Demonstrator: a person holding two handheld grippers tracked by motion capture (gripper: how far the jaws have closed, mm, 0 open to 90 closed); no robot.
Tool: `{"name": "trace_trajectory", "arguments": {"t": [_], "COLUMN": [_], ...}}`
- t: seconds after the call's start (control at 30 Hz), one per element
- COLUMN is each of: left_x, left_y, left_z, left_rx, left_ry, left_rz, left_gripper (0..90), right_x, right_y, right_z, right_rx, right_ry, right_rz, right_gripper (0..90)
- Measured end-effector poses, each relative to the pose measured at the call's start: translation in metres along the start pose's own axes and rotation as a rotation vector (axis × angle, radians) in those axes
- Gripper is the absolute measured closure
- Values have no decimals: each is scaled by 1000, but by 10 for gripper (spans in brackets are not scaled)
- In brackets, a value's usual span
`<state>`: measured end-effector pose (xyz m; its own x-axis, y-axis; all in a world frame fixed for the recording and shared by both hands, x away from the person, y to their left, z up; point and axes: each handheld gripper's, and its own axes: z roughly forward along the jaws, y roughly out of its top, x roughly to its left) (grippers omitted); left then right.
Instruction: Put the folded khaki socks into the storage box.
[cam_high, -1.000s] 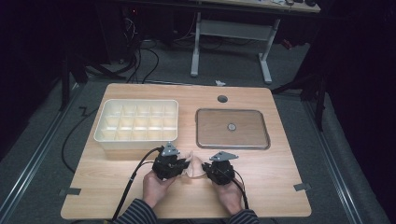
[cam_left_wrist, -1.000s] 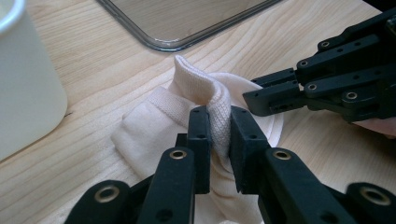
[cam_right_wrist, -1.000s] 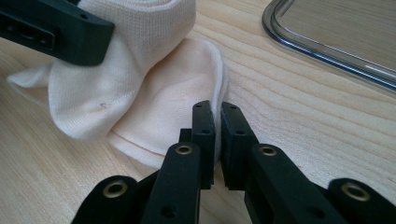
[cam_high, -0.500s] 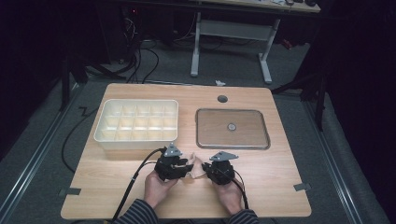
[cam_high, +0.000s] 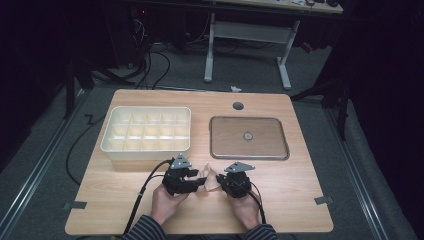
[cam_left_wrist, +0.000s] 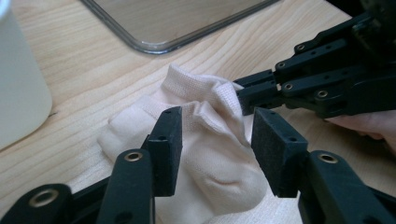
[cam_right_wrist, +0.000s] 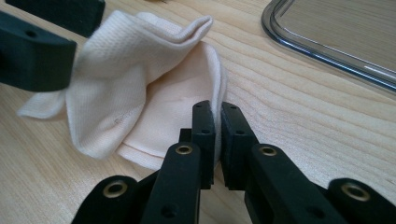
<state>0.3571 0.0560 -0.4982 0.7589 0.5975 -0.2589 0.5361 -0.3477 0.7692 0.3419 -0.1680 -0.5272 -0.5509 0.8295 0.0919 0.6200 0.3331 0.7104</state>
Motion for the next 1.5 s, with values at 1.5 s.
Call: {"name": "trace_trajectory", "arguments": {"t": [1.5], "left_x": [-17], "left_y": [14], "left_z": [21], "left_rx": [12], "left_ry": [-27], "left_rz": [47], "left_gripper": [881], "right_x": [2], "right_y": [0], "right_z": [0], "right_rx": [-3], "right_ry": [-13], "right_rz": [-15], "right_gripper": [854]}}
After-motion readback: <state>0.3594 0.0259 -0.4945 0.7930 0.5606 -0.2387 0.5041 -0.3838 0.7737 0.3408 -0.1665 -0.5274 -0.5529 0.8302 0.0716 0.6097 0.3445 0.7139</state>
